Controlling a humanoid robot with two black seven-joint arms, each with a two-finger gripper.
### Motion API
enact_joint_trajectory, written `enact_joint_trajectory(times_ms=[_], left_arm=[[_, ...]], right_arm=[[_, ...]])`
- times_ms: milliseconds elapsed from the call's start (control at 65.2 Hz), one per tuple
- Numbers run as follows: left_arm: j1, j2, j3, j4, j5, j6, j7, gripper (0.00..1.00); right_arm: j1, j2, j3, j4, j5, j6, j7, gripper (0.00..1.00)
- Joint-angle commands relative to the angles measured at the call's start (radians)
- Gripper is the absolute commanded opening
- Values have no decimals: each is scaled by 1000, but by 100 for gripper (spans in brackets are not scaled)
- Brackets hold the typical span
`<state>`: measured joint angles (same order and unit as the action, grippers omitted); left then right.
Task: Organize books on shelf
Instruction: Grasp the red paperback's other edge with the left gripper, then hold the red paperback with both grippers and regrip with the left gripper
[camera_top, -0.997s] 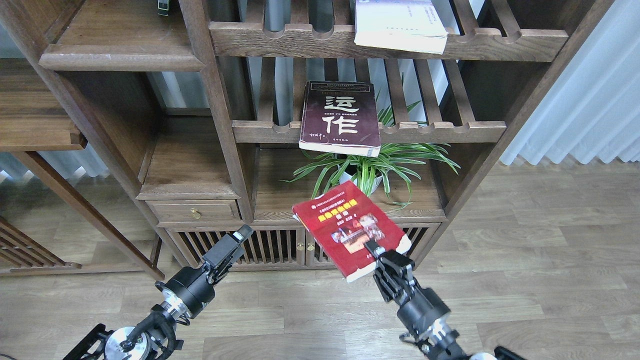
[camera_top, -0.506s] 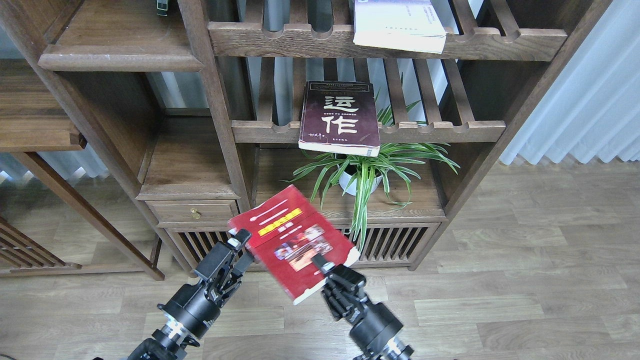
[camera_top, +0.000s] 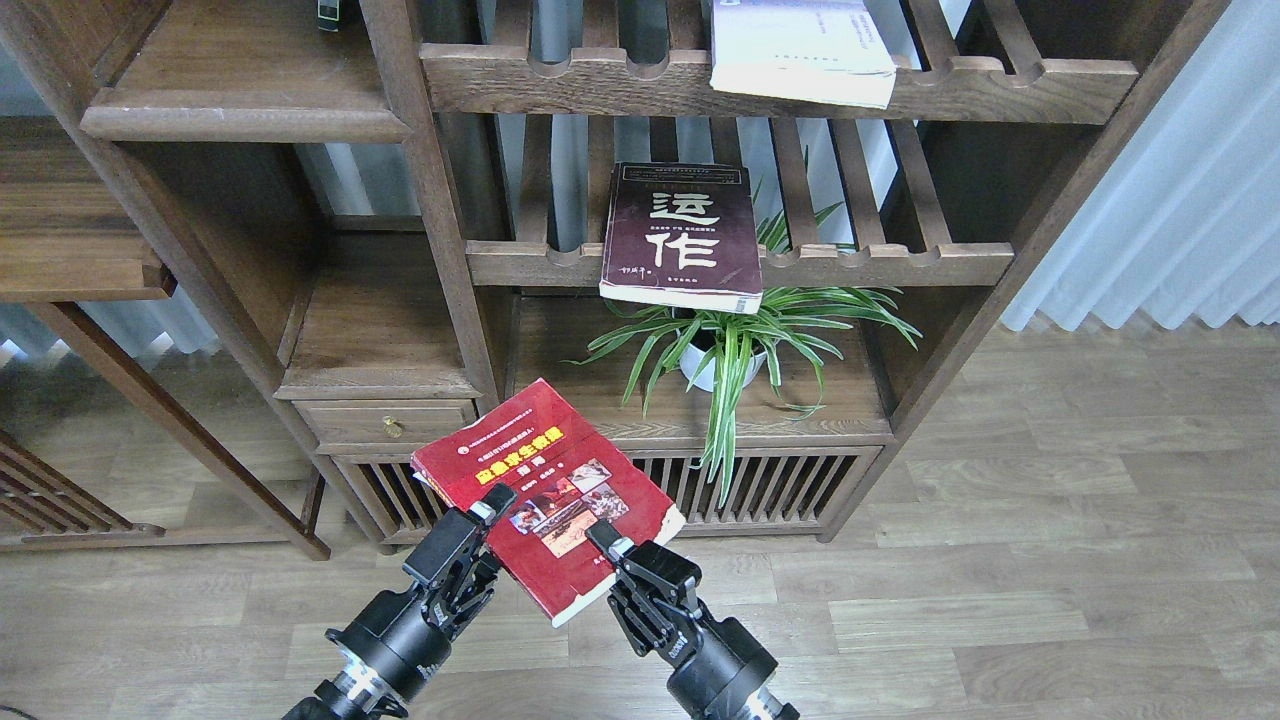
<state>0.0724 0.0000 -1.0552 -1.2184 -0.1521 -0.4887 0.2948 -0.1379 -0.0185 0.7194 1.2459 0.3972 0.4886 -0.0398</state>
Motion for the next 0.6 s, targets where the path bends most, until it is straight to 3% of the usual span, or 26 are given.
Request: enact_joint_trajectory(times_ms=[0,153,215,429,583], left_arm=[[-8,0,0,0,-3,0,-6,98],[-19,0,0,0,-4,0,-26,98],[-19,0,-2,0,-4,0,-34,93],[-14,0,8,7,-4,0,-34,61],[-13,0,8,8,-4,0,-32,45]], right_arm=[[-6,-1,0,0,-1,0,0,2],[-25,-3,0,0,-3,0,-3,3],[-29,-5,0,-2,-8,0,-15,3],[-28,-5,0,-3,-17,0,-20,3],[-28,-1,2,-6,-18,0,-20,3]])
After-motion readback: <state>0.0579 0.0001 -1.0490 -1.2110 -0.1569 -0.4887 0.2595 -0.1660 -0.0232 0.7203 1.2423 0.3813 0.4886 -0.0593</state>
